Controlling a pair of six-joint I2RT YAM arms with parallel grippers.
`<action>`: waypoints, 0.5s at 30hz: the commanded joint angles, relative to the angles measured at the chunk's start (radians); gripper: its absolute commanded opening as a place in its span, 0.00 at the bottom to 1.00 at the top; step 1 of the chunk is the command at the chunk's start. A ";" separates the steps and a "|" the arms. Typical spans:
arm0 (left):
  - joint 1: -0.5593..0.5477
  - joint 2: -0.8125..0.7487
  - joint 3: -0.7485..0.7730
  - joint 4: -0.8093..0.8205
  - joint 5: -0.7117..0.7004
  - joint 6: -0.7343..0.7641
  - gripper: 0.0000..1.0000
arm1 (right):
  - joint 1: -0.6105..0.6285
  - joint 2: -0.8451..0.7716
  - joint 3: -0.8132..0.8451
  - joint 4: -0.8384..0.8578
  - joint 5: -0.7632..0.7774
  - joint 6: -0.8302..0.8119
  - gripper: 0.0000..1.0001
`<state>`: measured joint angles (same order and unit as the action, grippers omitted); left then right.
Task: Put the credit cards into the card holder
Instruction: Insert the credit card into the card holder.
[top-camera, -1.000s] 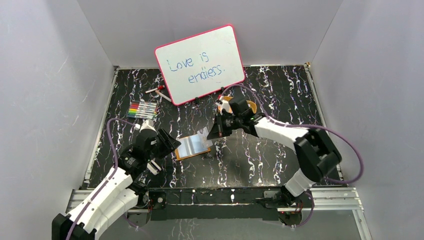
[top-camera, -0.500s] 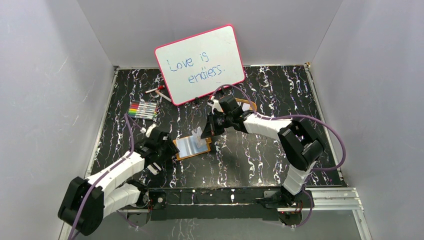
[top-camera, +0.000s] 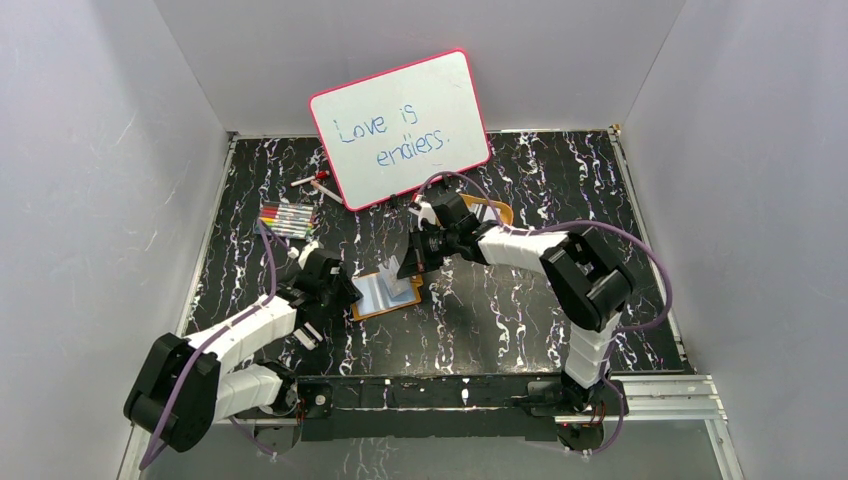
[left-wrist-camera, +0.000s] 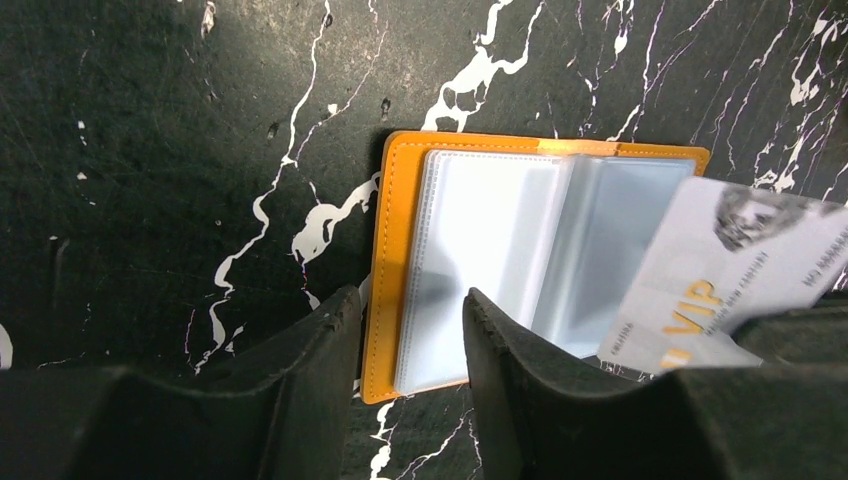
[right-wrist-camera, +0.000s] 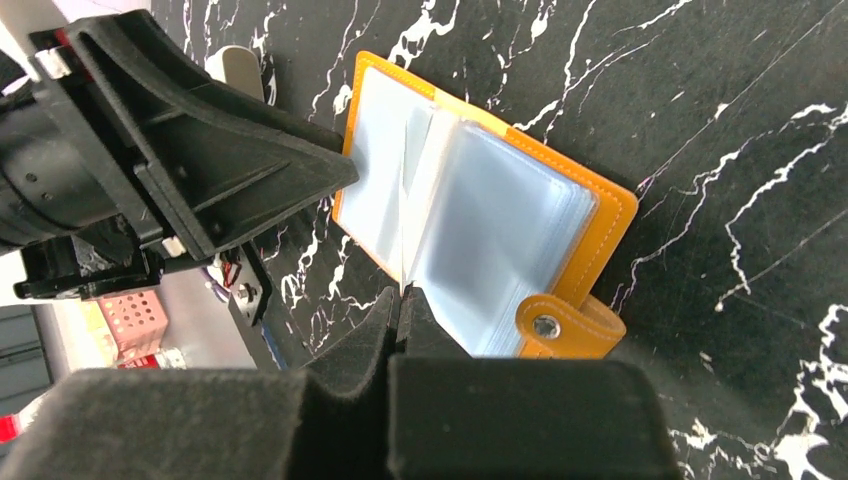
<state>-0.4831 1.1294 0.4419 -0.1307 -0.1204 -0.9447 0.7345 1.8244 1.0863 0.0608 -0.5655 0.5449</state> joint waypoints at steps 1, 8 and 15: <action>0.005 0.014 -0.003 -0.010 -0.013 0.024 0.39 | -0.001 0.042 0.069 0.044 0.000 0.034 0.00; 0.005 0.006 -0.008 -0.005 -0.015 0.025 0.34 | -0.002 0.083 0.065 0.077 0.011 0.104 0.00; 0.005 0.008 -0.011 -0.001 -0.010 0.024 0.34 | 0.003 0.109 0.051 0.101 -0.014 0.136 0.00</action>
<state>-0.4831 1.1400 0.4400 -0.1139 -0.1204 -0.9340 0.7345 1.9251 1.1110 0.1028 -0.5552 0.6518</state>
